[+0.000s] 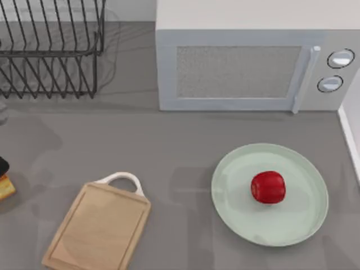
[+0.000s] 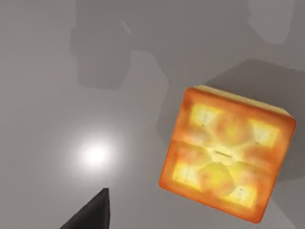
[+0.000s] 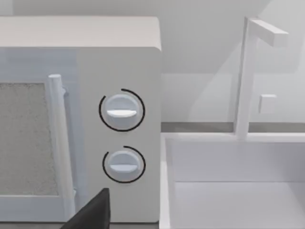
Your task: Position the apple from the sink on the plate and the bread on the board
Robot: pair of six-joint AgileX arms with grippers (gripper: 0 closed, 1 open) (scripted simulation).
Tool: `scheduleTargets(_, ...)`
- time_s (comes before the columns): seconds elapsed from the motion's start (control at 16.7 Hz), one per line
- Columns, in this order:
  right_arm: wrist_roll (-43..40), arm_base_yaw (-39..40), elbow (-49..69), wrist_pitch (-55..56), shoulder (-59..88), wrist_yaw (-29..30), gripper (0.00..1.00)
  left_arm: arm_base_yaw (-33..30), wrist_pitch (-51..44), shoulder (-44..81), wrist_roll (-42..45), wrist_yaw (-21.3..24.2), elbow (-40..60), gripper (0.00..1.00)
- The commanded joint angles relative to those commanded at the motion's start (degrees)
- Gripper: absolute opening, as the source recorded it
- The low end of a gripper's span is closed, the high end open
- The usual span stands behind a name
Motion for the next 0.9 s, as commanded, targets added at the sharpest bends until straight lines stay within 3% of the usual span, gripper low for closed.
scheduleTargets(0.36, 0.0, 0.0, 0.0, 0.0, 0.0, 0.0, 1.0, 1.4, -11.9, 22.0, 13.5, -0.2, 14.4, 1.0)
scheduleTargets(0.9, 0.0, 0.0, 0.0, 0.0, 0.0, 0.0, 1.0, 1.4, -12.7, 25.5, 15.5, -0.2, 15.8, 1.0)
